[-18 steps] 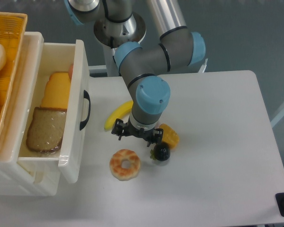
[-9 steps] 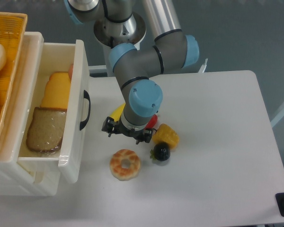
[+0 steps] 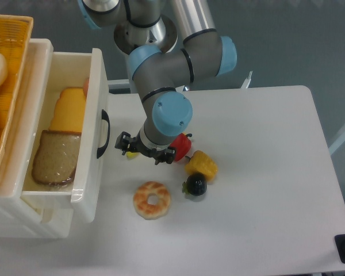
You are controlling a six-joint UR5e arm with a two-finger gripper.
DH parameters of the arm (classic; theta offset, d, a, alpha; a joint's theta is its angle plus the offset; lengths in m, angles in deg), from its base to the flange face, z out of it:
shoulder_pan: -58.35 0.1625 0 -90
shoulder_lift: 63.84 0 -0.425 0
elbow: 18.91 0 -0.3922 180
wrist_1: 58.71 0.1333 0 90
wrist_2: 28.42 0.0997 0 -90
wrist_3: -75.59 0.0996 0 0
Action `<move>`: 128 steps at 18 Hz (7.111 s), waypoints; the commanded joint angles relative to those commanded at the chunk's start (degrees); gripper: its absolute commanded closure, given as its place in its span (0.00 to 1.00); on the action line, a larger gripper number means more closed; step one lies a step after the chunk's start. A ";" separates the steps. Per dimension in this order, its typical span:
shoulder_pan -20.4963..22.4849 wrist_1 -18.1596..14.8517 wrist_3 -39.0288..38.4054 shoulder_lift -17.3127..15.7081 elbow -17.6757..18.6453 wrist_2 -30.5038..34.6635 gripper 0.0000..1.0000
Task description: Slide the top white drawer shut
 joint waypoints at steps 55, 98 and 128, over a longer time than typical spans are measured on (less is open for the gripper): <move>-5.62 0.35 5.27 -2.81 -0.88 -4.40 0.00; -8.00 0.70 5.36 -3.25 -0.79 -4.05 0.00; 15.54 0.53 70.98 -11.06 -9.85 12.47 0.00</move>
